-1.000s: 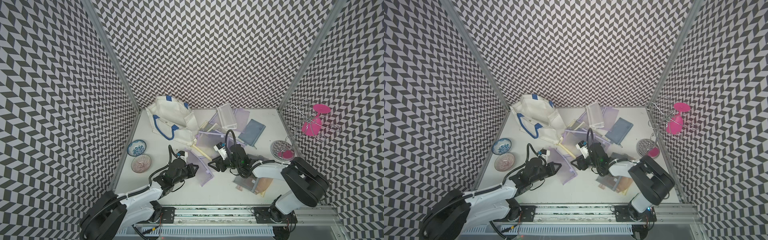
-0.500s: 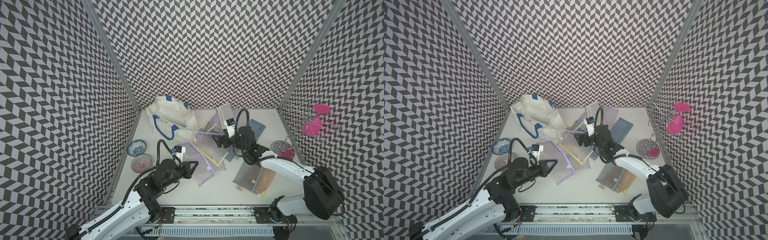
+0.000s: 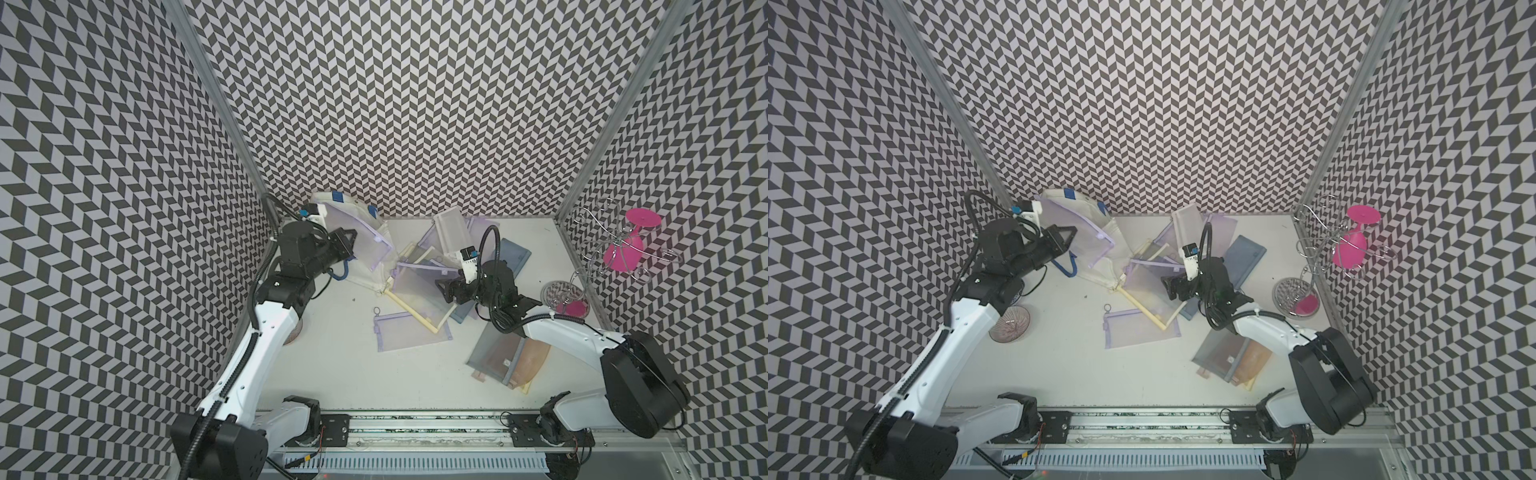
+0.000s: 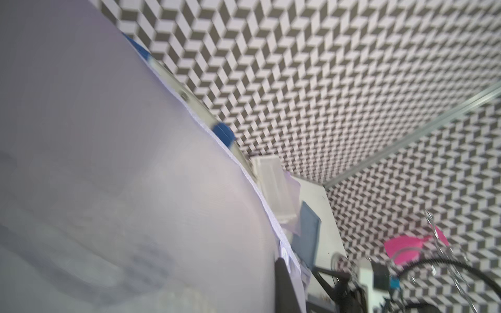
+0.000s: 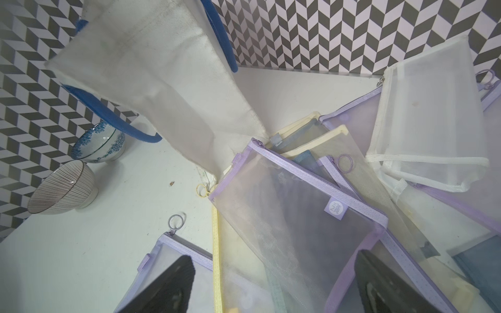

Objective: Put the pencil pouch into the canvas bag
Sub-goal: Place the pencil pouch in the canvas bag.

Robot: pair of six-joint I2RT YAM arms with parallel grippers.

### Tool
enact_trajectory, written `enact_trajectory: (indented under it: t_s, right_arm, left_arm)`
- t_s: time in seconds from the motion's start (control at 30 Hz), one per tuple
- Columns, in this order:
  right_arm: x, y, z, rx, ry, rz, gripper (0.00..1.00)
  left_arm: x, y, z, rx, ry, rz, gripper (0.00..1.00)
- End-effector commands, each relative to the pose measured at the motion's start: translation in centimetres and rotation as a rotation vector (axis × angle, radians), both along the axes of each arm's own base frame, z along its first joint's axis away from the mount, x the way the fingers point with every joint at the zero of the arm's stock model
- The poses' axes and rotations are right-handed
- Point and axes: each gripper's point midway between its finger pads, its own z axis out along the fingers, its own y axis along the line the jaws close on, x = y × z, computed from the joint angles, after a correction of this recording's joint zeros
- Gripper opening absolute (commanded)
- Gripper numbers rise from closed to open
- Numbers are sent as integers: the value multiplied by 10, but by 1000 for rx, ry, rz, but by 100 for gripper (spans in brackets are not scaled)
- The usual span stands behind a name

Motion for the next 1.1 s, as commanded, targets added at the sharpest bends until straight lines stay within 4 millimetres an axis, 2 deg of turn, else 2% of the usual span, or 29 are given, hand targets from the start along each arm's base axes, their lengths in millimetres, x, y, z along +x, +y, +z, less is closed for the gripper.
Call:
enact_trajectory:
  t_s: [0.0,0.07,0.17,0.4,0.73,0.8,0.87,0.97,1.07]
  right_arm:
    - [1,12,11,35,-42,50,93]
    - [0,14,11,41,-40,58,92]
    - [-1,14,13,45,-43,61,92]
    - [-3,15,17,60,-53,69,92]
    - [-2,11,18,58,-64,51,93]
    - [-2,11,18,57,-67,47,93]
    - [-3,11,19,56,-71,47,93]
    - [-3,10,19,57,-72,43,93]
    - [-3,9,21,60,-78,44,93]
  left_arm:
    - [26,27,5,22,-22,25,0]
    - [42,46,-1,36,-10,83,0]
    - [59,63,-9,56,-3,134,0]
    - [90,64,-39,120,56,150,0]
    - [110,21,-77,146,123,114,0]
    - [112,18,-83,155,140,121,0]
    - [112,18,-88,154,154,125,6]
    - [110,22,-90,175,166,141,22]
    - [104,28,-81,215,152,160,44]
